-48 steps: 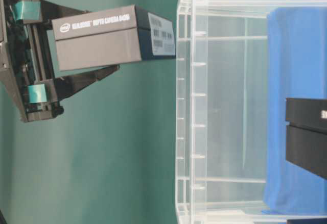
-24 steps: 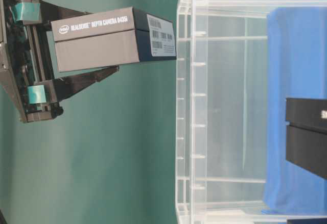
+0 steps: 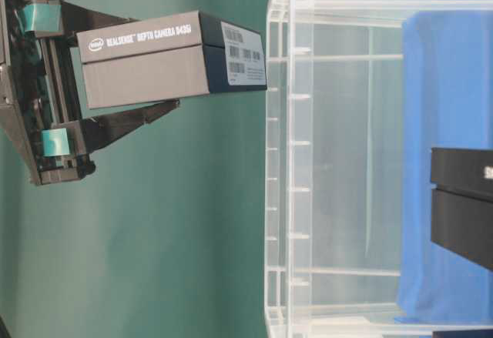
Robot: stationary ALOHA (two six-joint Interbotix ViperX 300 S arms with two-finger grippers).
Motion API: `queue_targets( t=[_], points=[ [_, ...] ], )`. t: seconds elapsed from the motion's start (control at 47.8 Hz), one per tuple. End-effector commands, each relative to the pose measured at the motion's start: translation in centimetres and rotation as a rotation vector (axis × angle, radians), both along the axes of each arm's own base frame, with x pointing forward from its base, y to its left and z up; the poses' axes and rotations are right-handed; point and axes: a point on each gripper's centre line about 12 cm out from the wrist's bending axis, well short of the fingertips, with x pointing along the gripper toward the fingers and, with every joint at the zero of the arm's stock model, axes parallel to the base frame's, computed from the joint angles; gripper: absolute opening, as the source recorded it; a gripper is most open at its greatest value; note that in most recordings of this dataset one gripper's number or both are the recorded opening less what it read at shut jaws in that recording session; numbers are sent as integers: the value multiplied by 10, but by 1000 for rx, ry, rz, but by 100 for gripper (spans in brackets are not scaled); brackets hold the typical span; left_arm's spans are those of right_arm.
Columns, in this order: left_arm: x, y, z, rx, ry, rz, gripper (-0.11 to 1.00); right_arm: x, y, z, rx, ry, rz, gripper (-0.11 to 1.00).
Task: Take the box out of the case with the left arm.
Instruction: 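Close the left gripper on the right box and lift it, then carry the held box out of the case to the front right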
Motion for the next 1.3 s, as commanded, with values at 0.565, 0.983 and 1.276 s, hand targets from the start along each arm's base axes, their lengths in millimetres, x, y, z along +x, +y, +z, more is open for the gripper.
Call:
queue_targets(
  t=[0.565,0.983,1.276],
  points=[
    [-8,-1,23,12,-57,-1,59,1,0,6,2,-22,0,3],
    [-4,-37,26,-3,-73,-25,59,1,0,6,2,-23,2,3],
    [-2,-87,25,-33,-79,-30,59,1,0,6,2,-23,2,3]
  ],
)
